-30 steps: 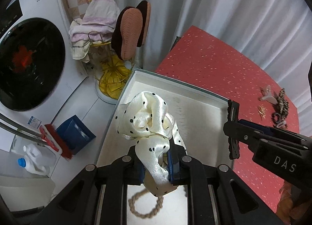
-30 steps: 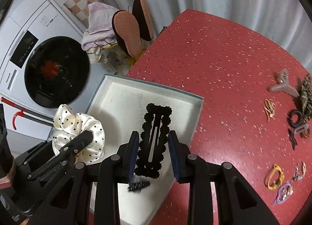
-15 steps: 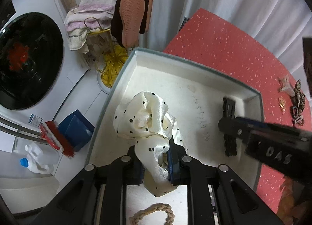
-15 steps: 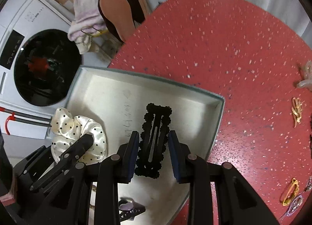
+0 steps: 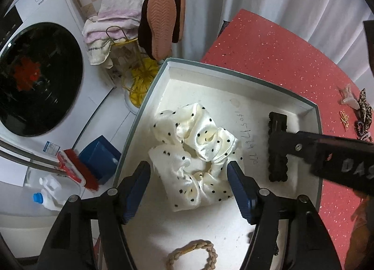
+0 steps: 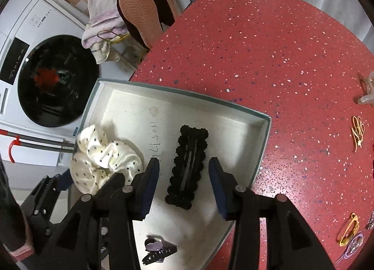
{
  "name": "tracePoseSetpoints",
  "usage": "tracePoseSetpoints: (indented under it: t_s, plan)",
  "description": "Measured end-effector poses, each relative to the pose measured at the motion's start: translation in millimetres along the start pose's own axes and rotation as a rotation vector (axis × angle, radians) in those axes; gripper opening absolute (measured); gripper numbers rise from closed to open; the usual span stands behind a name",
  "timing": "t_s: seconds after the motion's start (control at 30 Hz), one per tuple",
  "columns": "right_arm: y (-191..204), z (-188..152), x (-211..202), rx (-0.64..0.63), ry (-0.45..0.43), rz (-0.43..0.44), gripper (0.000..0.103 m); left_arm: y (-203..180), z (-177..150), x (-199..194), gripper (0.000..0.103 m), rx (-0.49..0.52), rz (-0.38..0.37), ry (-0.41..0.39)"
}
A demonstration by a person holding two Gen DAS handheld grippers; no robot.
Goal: Organize jewelry
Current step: 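Open the left tool on the scrunchie while the right tool releases the snap clip into the tray, then move both open tools from the tray back over the scattered accessories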
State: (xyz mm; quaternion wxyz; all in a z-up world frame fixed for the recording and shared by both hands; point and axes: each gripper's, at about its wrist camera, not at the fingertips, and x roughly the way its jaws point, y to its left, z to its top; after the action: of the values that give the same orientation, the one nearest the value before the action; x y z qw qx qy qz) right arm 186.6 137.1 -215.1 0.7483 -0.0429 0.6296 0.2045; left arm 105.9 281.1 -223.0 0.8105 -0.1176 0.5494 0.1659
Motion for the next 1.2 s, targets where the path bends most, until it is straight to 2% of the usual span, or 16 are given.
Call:
tracePoseSetpoints:
  t_s: [0.17, 0.2, 0.23, 0.27, 0.33, 0.53, 0.6, 0.77, 0.97, 1.03, 1.07, 1.2]
  plan:
    - [-1.4, 1.3, -23.3, 0.007, -0.045, 0.023, 0.063, -0.3, -2.2, -5.6, 0.069, -0.003, 0.018, 0.005]
    - [-2.9, 0.9, -28.9, 0.013, -0.052, 0.026, 0.065, -1.1, -1.5, -6.4, 0.074, 0.001, 0.023, 0.005]
    - [-3.2, 0.6, -31.7, 0.016, -0.055, 0.028, 0.067, -1.5, -1.8, -8.2, 0.095, 0.004, 0.027, 0.005]
    - [-5.1, -0.9, -36.0, 0.022, -0.058, 0.032, 0.069, -2.2, -2.5, -11.0, 0.103, 0.005, 0.033, -0.003]
    - [-8.8, -4.9, -42.2, 0.029, -0.06, 0.034, 0.07, -5.3, -3.5, -18.6, 0.103, 0.017, 0.049, -0.027]
    - [-29.3, -21.4, -61.7, 0.076, -0.069, 0.021, 0.073, -19.9, -5.5, -33.7, 0.103, 0.046, 0.055, -0.021]
    - [-38.4, -28.8, -69.4, 0.096, -0.077, 0.021, 0.083, -26.2, -6.3, -41.7, 0.103, 0.058, 0.053, -0.024]
    - [-65.7, -49.4, -87.4, 0.15, -0.082, 0.018, 0.083, -46.2, -12.5, -57.4, 0.103, 0.102, 0.062, -0.025]
    - [-97.0, -77.1, -105.9, 0.209, -0.095, 0.014, 0.085, -69.3, -27.2, -74.6, 0.103, 0.133, 0.036, -0.008]
    - [-105.0, -86.5, -110.8, 0.225, -0.097, 0.012, 0.09, -79.6, -34.1, -81.3, 0.103, 0.151, 0.022, 0.001]
    - [-112.3, -94.7, -114.5, 0.241, -0.099, 0.009, 0.103, -85.0, -37.9, -84.2, 0.103, 0.162, 0.015, 0.006]
    - [-138.1, -123.6, -123.1, 0.293, -0.092, 0.007, 0.103, -109.3, -53.5, -91.8, 0.103, 0.215, -0.007, 0.034]
